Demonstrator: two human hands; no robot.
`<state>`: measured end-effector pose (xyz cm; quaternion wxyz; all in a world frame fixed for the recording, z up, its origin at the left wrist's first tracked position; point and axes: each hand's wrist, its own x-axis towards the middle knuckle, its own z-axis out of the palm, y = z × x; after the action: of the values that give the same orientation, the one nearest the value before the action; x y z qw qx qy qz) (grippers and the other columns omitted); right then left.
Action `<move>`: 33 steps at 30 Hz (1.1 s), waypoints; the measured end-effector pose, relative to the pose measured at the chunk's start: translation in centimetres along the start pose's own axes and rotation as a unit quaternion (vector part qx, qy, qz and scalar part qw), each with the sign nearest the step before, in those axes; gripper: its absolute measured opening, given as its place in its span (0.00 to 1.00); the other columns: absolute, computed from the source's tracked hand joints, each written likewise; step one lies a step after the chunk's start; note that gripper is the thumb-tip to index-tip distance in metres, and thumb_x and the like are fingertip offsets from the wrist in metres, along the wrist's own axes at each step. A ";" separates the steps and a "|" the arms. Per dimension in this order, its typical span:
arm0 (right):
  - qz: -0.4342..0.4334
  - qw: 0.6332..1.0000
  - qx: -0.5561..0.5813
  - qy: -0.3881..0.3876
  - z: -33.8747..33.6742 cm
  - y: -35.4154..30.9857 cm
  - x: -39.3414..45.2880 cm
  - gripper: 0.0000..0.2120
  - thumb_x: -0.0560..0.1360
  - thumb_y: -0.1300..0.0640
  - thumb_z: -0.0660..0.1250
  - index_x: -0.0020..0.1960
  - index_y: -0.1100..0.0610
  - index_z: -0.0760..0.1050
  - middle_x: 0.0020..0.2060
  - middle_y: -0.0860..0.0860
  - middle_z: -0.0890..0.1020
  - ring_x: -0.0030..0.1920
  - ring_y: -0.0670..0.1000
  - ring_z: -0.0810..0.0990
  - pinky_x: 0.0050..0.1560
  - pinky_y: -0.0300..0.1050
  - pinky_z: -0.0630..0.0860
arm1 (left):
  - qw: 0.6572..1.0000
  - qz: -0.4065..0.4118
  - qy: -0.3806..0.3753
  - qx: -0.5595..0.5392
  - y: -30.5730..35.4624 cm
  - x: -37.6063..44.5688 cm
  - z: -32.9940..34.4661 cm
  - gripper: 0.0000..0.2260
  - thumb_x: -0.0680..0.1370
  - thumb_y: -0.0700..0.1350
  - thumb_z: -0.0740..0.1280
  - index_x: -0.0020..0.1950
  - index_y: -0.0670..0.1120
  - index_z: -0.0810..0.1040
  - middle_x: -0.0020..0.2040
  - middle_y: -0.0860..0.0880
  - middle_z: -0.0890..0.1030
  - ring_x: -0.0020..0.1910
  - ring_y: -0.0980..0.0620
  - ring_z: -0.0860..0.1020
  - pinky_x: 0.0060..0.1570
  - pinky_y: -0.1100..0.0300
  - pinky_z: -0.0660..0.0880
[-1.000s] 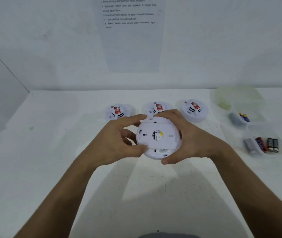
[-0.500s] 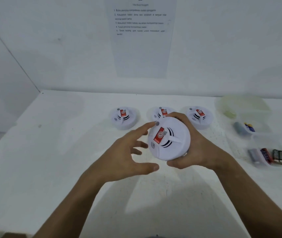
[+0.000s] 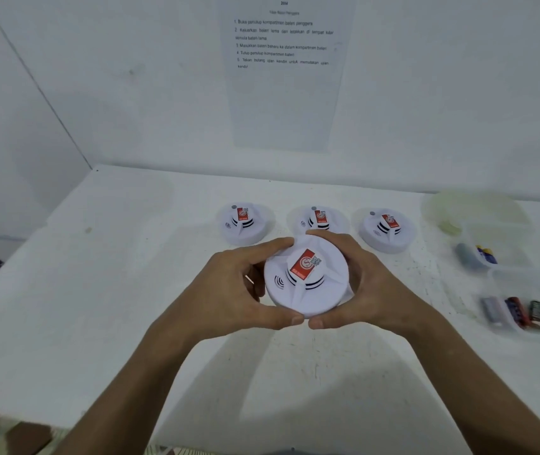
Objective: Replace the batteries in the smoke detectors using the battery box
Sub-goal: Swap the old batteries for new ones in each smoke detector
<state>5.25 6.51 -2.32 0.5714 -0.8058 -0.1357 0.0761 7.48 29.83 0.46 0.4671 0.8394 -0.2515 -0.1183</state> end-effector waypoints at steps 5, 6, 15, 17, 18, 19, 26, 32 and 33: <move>0.008 1.000 -0.013 -0.001 0.2 0.2 0.0 0.50 0.56 0.51 0.84 0.73 0.45 0.65 0.70 0.45 0.72 0.70 0.49 0.72 0.63 0.55 0.78 | 1.000 0.006 0.005 0.016 -0.3 0.1 0.0 0.37 0.60 0.56 0.79 0.68 0.60 0.72 0.50 0.65 0.79 0.38 0.59 0.76 0.38 0.68 0.76; 0.007 1.000 -0.015 -0.001 0.3 0.2 0.0 0.50 0.56 0.51 0.84 0.73 0.45 0.65 0.70 0.45 0.72 0.70 0.49 0.72 0.62 0.56 0.79 | 1.000 0.010 0.008 0.020 -0.3 0.1 0.0 0.36 0.60 0.56 0.79 0.67 0.61 0.72 0.50 0.65 0.79 0.38 0.58 0.75 0.37 0.68 0.75; 0.012 1.000 -0.008 0.001 0.7 0.8 0.3 0.50 0.55 0.48 0.84 0.72 0.40 0.65 0.70 0.43 0.71 0.69 0.47 0.72 0.62 0.54 0.79 | 0.999 0.032 0.020 0.022 -1.2 0.2 0.2 0.35 0.60 0.59 0.77 0.66 0.63 0.71 0.51 0.64 0.78 0.38 0.57 0.74 0.36 0.71 0.72; 0.012 1.000 -0.010 0.002 0.9 0.9 0.3 0.49 0.55 0.48 0.84 0.71 0.38 0.65 0.69 0.42 0.72 0.68 0.46 0.72 0.62 0.53 0.79 | 0.999 0.034 0.020 0.018 -1.3 0.2 0.2 0.33 0.60 0.59 0.76 0.65 0.65 0.71 0.51 0.63 0.79 0.38 0.57 0.74 0.36 0.71 0.72; 0.012 1.000 -0.010 0.003 0.9 0.9 0.3 0.49 0.55 0.48 0.84 0.71 0.37 0.65 0.69 0.42 0.72 0.68 0.45 0.72 0.62 0.53 0.79 | 0.999 0.032 0.020 0.016 -1.4 0.3 0.2 0.33 0.60 0.59 0.76 0.65 0.65 0.71 0.51 0.63 0.79 0.38 0.57 0.74 0.36 0.71 0.72; 0.013 1.000 -0.010 0.005 1.0 0.9 0.4 0.49 0.55 0.48 0.84 0.71 0.38 0.65 0.68 0.41 0.72 0.68 0.44 0.73 0.62 0.52 0.79 | 0.999 0.030 0.019 0.014 -1.6 0.3 0.1 0.34 0.60 0.58 0.76 0.65 0.64 0.71 0.51 0.62 0.79 0.37 0.57 0.73 0.36 0.70 0.73; 0.019 1.000 -0.016 0.013 0.9 1.2 0.5 0.50 0.54 0.46 0.83 0.72 0.39 0.65 0.68 0.41 0.72 0.67 0.44 0.73 0.62 0.51 0.79 | 1.000 0.021 0.003 0.016 -2.1 0.9 0.1 0.36 0.61 0.55 0.79 0.68 0.58 0.73 0.50 0.63 0.79 0.36 0.58 0.73 0.37 0.67 0.74; 0.024 0.999 -0.017 0.024 1.0 1.6 0.6 0.49 0.55 0.45 0.83 0.72 0.39 0.65 0.69 0.43 0.72 0.68 0.45 0.73 0.62 0.50 0.79 | 1.000 0.025 -0.006 0.017 -2.1 1.3 0.1 0.35 0.61 0.53 0.79 0.67 0.60 0.72 0.50 0.64 0.78 0.38 0.58 0.74 0.36 0.68 0.74; 0.025 0.999 -0.016 0.026 1.0 1.6 0.7 0.50 0.55 0.46 0.83 0.72 0.39 0.64 0.69 0.43 0.71 0.67 0.45 0.73 0.61 0.49 0.79 | 0.999 0.028 -0.007 0.015 -2.2 1.3 0.2 0.35 0.62 0.53 0.79 0.67 0.61 0.71 0.50 0.65 0.78 0.38 0.58 0.74 0.36 0.68 0.74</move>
<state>5.83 7.13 -4.17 0.5598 -0.8196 -0.1013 0.0671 9.20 29.98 -1.43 0.4562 0.8379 -0.2797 -0.1075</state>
